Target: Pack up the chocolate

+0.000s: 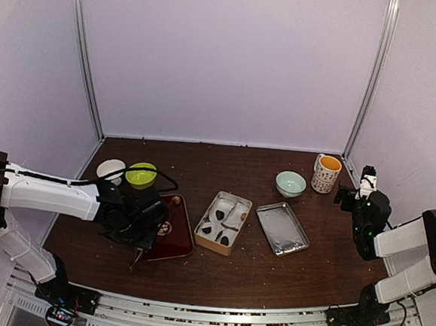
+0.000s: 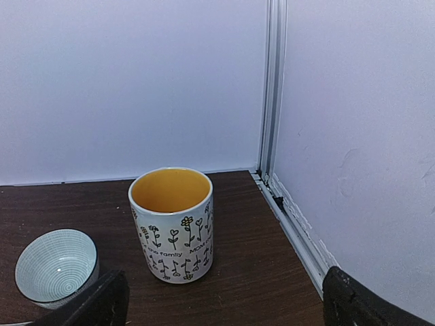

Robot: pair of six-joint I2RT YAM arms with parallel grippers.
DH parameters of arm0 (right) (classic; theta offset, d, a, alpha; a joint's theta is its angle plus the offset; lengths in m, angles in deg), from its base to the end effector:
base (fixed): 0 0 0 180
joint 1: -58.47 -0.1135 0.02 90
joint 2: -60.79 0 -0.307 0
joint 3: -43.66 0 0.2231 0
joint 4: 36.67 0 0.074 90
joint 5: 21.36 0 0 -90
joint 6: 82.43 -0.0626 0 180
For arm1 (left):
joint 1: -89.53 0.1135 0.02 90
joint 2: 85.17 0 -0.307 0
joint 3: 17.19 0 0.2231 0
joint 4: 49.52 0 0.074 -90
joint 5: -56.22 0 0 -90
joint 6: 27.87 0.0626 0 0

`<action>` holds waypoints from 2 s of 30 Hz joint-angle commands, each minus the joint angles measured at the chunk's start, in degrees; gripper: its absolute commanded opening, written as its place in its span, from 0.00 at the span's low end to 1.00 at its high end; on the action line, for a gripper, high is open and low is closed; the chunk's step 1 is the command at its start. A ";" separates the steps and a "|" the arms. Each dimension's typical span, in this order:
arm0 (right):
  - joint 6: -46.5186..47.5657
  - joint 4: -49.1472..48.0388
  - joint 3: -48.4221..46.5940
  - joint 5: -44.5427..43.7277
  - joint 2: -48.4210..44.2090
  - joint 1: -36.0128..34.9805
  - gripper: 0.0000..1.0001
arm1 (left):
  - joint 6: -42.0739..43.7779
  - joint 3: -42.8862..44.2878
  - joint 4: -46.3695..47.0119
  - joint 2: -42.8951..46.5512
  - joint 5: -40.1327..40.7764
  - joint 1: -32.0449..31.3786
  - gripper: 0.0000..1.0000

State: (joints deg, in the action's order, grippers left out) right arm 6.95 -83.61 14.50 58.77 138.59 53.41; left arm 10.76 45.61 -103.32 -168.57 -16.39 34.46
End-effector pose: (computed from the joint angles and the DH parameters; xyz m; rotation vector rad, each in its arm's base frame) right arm 0.2382 0.0103 0.2421 0.0718 1.5987 -0.0608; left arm 0.1468 -0.1775 0.2112 0.0311 2.7377 -0.0497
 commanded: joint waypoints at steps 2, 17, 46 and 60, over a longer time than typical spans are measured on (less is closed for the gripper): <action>-0.60 -0.04 -0.72 -0.49 0.08 0.38 1.00 | 0.47 1.41 -0.98 3.80 0.80 0.31 0.46; -0.61 -0.04 -0.72 -0.50 0.11 0.40 1.00 | 0.97 0.99 0.41 0.92 0.37 0.31 0.44; -0.51 -0.04 -0.69 -0.37 0.12 0.40 1.00 | 6.91 3.07 1.41 3.77 -1.87 0.27 0.68; -0.52 -0.05 -0.74 -0.37 0.07 0.45 1.00 | 14.16 2.08 2.65 23.52 1.22 0.14 0.98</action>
State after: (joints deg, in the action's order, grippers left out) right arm 6.97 -83.61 14.50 58.77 138.59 53.41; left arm 20.83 47.40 -102.82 -148.48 -17.31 34.46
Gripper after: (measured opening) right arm 0.999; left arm 0.976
